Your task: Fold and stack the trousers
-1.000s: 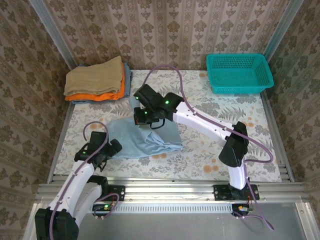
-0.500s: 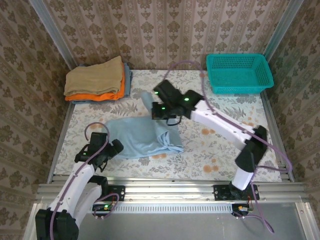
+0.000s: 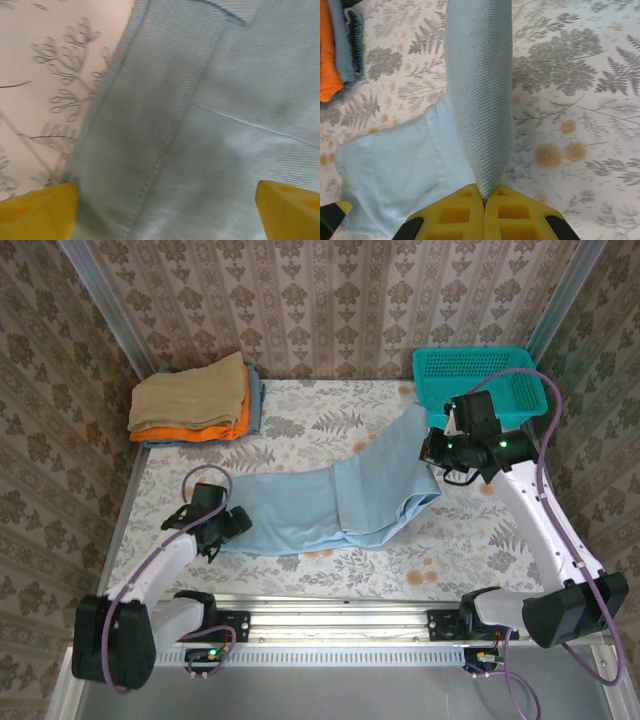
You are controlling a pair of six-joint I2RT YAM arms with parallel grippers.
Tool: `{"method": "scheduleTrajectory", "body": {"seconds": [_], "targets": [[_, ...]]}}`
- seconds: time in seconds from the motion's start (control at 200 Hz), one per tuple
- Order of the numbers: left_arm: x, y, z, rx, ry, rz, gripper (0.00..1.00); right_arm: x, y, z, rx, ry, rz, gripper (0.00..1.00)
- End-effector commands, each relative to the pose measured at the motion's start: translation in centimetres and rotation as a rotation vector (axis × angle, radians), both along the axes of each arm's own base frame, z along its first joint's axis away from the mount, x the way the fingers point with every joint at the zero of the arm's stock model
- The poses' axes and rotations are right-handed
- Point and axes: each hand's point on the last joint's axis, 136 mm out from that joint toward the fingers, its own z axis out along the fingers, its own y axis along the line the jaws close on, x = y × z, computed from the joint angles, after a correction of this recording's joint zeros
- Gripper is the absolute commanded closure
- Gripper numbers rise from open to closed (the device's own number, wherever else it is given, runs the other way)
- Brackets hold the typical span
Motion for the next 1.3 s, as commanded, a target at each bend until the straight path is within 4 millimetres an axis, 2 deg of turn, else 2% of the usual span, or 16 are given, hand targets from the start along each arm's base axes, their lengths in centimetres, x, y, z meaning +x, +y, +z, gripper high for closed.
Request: {"method": "scheduleTrajectory", "body": {"seconds": [0.0, 0.125, 0.165, 0.32, 0.35, 0.44, 0.525, 0.695, 0.805, 0.88, 0.905, 1.005, 1.115, 1.17, 1.235, 1.295], "targets": [[0.5, -2.0, -0.9, 0.003, -0.001, -0.07, 0.13, 0.9, -3.0, 0.3, -0.04, -0.033, -0.014, 1.0], [0.2, -4.6, -2.1, -0.014, -0.004, -0.102, 0.18, 2.3, -5.8, 0.8, -0.022, -0.037, -0.07, 1.0], [-0.2, -6.2, -2.5, -0.037, 0.003, -0.14, 0.2, 2.7, -6.5, 1.2, -0.008, -0.04, -0.082, 1.0], [-1.0, -11.0, -3.1, -0.041, 0.018, -0.245, 0.23, 4.4, -7.4, 4.1, 0.021, -0.095, -0.077, 1.0], [-1.2, -12.0, -2.9, -0.041, 0.016, -0.271, 0.24, 5.1, -7.4, 3.8, 0.024, -0.08, -0.077, 1.0], [-1.5, -15.3, -2.5, -0.082, -0.01, -0.335, 0.25, 5.9, -6.8, 5.0, 0.06, -0.103, -0.071, 1.0], [-1.8, -17.5, -2.1, -0.085, -0.005, -0.384, 0.25, 6.4, -5.0, 5.5, 0.06, -0.105, -0.03, 1.0], [-2.4, -19.1, -0.9, -0.113, -0.031, -0.43, 0.24, 6.2, -0.5, 4.6, 0.038, -0.078, 0.066, 1.0], [-2.7, -17.9, 0.5, -0.095, -0.053, -0.45, 0.15, 5.5, 3.6, 4.5, 0.007, -0.072, 0.137, 1.0], [-2.9, -17.5, 1.9, -0.132, -0.093, -0.512, 0.01, 4.7, 6.2, 5.0, -0.045, -0.08, 0.189, 1.0], [-2.9, -17.2, 2.5, -0.14, -0.104, -0.528, 0.0, 4.6, 6.8, 5.3, -0.062, -0.086, 0.198, 1.0], [-2.7, -12.8, 3.4, -0.055, -0.113, -0.443, 0.01, 3.8, 9.4, 6.0, -0.102, -0.102, 0.243, 1.0], [-2.8, -6.6, 2.9, 0.033, -0.068, -0.271, 0.09, 2.9, 12.1, 6.1, -0.16, -0.111, 0.301, 1.0], [-3.1, -4.2, 2.5, 0.102, -0.043, -0.205, 0.11, 2.6, 13.1, 5.8, -0.173, -0.11, 0.316, 1.0], [-3.2, -3.1, 1.5, 0.139, -0.012, -0.189, 0.14, 2.4, 14.3, 5.6, -0.18, -0.115, 0.331, 1.0], [-3.3, -3.8, 0.0, 0.111, 0.028, -0.217, 0.21, 2.2, 15.5, 5.3, -0.191, -0.115, 0.352, 1.0]]}}
